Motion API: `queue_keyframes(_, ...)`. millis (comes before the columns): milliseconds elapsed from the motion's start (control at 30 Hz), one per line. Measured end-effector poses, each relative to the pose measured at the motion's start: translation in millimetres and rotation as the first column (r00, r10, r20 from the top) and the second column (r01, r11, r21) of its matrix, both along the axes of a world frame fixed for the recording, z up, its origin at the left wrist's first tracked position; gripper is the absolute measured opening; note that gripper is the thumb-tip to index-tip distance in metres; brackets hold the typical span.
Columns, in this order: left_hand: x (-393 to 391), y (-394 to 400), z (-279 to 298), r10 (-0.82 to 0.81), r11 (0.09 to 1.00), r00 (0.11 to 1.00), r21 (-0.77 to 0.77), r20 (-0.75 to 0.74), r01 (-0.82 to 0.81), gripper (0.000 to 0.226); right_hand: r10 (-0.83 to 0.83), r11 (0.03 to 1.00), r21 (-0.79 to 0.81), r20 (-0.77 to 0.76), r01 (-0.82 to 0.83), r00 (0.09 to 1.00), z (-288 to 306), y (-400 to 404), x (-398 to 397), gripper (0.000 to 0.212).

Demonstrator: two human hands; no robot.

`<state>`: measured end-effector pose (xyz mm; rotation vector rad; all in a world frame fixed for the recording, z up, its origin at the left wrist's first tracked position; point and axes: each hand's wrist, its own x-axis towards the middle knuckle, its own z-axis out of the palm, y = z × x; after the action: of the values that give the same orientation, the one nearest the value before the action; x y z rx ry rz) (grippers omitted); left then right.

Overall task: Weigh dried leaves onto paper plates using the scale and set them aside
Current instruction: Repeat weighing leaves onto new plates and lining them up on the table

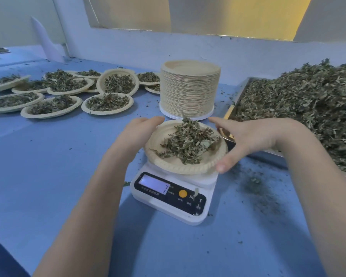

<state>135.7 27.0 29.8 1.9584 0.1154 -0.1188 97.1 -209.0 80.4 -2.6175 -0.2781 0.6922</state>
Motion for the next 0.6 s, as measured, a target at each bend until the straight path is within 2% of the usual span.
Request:
queue_keyframes(100,-0.1,-4.8,-0.2,-0.074,0.993,0.994,-0.092,-0.077,0.067,0.063,0.056,0.998,-0.005,0.05,-0.056,0.997,-8.5,2.2,4.4,0.151)
queue_keyframes(367,-5.4,-1.7,11.4,0.086,0.959,0.996,-0.273,0.027,-0.075,0.05,0.103,0.984,0.125,0.197,-0.129,0.975,-14.9,16.2,12.2,0.142)
queue_keyframes(600,-10.5,53.7,22.8,0.186,0.974,0.977,-0.152,0.1,-0.17,0.014,0.217,0.964,0.109,0.213,-0.244,0.953,-0.3,72.5,32.6,0.135)
